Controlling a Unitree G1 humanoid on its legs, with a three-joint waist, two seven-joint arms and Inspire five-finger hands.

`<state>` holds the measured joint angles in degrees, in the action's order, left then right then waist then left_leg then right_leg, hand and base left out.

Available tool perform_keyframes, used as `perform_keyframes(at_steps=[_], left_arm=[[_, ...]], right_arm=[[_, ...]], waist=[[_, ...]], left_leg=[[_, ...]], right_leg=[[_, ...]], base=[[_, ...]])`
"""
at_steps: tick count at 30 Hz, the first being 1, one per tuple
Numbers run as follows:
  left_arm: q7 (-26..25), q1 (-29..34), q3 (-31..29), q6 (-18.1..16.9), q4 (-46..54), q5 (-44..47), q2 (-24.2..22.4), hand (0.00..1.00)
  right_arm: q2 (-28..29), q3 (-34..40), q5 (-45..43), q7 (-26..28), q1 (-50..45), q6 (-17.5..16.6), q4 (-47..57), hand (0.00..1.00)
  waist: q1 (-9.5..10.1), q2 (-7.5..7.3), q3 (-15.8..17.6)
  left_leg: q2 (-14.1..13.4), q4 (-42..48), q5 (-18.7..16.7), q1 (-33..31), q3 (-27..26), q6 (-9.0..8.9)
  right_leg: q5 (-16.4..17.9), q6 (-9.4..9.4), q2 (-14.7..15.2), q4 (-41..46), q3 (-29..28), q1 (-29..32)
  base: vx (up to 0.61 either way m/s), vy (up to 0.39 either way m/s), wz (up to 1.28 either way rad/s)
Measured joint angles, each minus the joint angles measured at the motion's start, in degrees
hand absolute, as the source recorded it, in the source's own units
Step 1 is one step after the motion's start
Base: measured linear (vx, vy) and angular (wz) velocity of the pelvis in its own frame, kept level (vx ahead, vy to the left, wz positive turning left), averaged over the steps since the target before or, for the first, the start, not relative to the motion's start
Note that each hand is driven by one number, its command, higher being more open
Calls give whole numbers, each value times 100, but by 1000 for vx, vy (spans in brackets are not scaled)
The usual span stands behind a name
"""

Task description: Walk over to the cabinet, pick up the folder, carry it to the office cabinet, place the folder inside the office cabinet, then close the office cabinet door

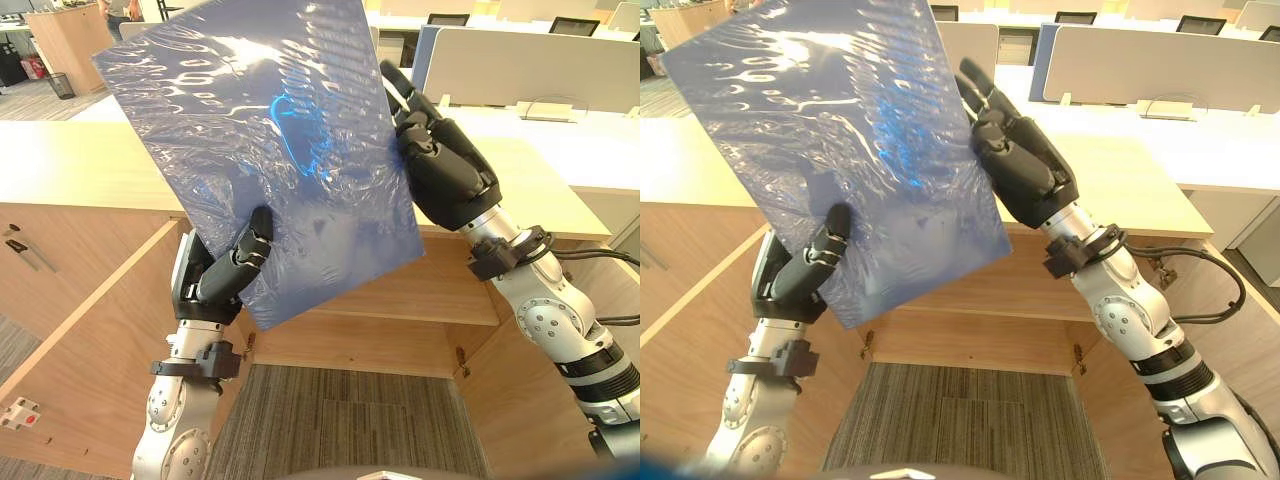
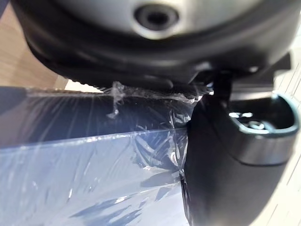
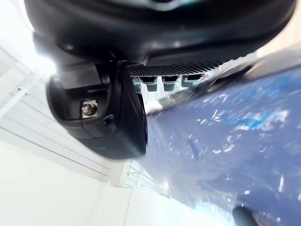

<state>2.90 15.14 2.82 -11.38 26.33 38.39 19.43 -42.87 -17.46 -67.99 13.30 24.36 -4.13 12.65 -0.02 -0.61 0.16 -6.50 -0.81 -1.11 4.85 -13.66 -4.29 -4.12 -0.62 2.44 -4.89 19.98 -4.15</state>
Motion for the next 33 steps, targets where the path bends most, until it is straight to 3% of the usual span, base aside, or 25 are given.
perform_keyframes(at_steps=[5,15,29,33], left_arm=[[14,-177,-140,43,-147,-90,286,0],[52,-556,-88,61,-544,-89,261,0],[-19,-562,23,50,-690,-89,142,0],[-9,-562,60,14,-819,-94,-7,0]], right_arm=[[-31,-27,-363,2,1,172,-124,100],[24,-181,-651,1,245,161,-497,100],[235,-392,-651,-12,578,158,-896,100],[604,-226,-649,-22,635,153,-1052,100]], waist=[[20,0,-1],[85,20,-19],[111,40,-84],[112,37,-117]], left_leg=[[6,-9,2,1,-1,1],[9,-30,18,6,0,5],[11,-81,49,14,-4,-2],[10,-83,49,11,-30,-2]], right_leg=[[-1,0,3,0,-2,4],[-2,2,2,0,-2,9],[-10,10,0,0,-4,28],[-15,12,-3,0,-30,49]], base=[[0,0,0],[0,0,0],[0,0,0],[0,0,-3]])
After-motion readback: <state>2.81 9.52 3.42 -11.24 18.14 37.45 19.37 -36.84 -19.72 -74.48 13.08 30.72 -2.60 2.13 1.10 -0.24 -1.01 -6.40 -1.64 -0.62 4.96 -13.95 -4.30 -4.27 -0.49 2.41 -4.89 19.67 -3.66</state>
